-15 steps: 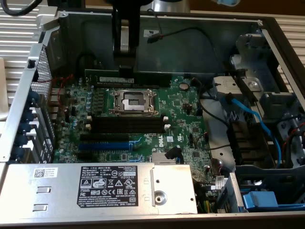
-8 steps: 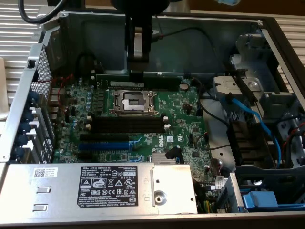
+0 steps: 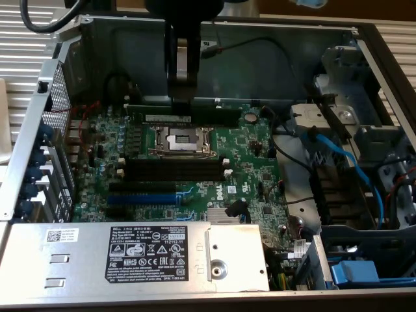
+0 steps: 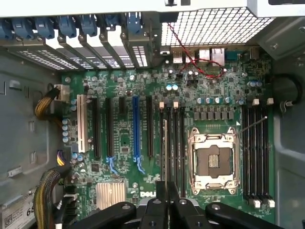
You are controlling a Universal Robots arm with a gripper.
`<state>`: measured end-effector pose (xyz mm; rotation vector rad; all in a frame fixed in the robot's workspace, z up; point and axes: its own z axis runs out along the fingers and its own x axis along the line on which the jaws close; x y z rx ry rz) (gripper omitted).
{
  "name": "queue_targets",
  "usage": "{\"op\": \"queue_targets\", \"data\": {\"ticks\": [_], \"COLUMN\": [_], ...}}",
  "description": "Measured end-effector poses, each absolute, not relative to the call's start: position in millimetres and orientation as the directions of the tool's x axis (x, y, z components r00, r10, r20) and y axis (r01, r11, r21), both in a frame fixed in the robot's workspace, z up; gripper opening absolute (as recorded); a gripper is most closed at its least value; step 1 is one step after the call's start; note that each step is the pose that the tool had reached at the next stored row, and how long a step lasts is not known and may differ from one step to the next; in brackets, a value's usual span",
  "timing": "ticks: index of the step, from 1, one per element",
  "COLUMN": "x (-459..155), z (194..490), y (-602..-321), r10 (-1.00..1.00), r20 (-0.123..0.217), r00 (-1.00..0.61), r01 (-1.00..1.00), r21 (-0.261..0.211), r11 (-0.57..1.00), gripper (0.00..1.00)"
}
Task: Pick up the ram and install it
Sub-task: 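Insert the ram into the slot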
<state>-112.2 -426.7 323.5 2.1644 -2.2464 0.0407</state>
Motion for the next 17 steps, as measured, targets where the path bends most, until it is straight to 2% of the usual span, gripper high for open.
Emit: {"op": "queue_targets", "data": {"ticks": [17], "x": [-120.4], "z": [298.0], "y": [-427.1], "r10": [-0.999], "r20": [0.037], "r00": [-0.008], "r01": [-1.0], "r21": [-0.019], "r11": [0.007], "gripper": [0.12]}}
